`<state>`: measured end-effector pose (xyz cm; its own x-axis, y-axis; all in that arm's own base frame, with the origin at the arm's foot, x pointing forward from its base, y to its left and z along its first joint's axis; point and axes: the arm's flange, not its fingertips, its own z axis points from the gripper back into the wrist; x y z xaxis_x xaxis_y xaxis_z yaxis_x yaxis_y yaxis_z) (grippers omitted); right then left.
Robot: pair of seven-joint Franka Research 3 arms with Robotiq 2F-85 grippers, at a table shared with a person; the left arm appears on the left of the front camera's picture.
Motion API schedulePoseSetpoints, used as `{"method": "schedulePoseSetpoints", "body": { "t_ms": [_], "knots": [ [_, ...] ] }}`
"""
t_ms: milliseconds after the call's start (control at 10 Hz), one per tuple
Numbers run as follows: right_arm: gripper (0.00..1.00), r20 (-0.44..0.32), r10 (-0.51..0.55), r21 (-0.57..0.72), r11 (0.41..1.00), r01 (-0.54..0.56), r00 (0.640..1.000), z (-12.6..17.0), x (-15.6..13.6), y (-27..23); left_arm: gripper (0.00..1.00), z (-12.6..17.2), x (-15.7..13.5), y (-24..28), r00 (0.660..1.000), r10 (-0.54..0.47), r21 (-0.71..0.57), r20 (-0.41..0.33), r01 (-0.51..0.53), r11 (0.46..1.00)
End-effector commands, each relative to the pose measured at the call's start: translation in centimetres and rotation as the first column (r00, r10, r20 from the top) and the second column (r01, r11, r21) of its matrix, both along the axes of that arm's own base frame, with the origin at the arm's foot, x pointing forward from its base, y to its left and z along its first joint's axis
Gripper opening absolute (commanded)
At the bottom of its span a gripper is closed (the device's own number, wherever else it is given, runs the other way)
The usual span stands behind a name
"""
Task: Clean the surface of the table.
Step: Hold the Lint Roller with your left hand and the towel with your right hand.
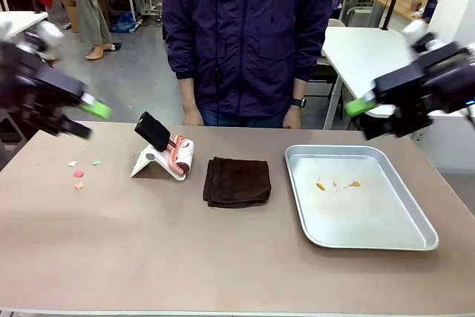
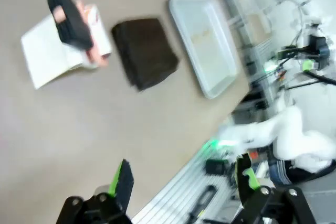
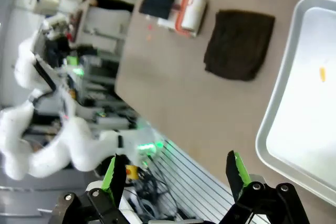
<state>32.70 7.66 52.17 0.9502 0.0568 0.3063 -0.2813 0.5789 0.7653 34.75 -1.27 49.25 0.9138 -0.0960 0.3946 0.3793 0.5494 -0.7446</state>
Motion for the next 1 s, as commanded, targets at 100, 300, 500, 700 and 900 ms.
{"method": "schedulePoseSetpoints", "body": {
  "t_ms": [100, 300, 500, 700, 900],
  "knots": [
    [1.00, -0.001, -0.165, 0.163, 0.973, 0.163, 0.986, -3.0, -2.5, -7.8, 1.00, -2.6, -3.2, 10.0, 0.984, 0.178, -0.274, 0.030, -0.163, 0.948],
    [1.00, 0.003, -0.276, 0.225, 0.937, 0.268, 0.961, -3.9, -4.2, -12.5, 1.00, -5.5, -5.8, 15.7, 0.959, 0.284, -0.397, 0.025, -0.251, 0.883],
    [1.00, -0.058, -0.367, 0.276, 0.888, 0.368, 0.928, -5.9, -4.8, -16.6, 1.00, -8.2, -7.1, 17.9, 0.928, 0.372, -0.470, -0.020, -0.337, 0.816],
    [1.00, -0.118, -0.429, 0.309, 0.841, 0.443, 0.896, -8.0, -5.2, -19.6, 1.00, -9.5, -7.2, 17.8, 0.917, 0.397, -0.492, -0.036, -0.362, 0.792],
    [1.00, -0.145, -0.433, 0.323, 0.829, 0.456, 0.890, -9.7, -4.7, -20.4, 1.00, -9.8, -6.8, 17.4, 0.914, 0.403, -0.496, -0.041, -0.369, 0.786]
  ]
}}
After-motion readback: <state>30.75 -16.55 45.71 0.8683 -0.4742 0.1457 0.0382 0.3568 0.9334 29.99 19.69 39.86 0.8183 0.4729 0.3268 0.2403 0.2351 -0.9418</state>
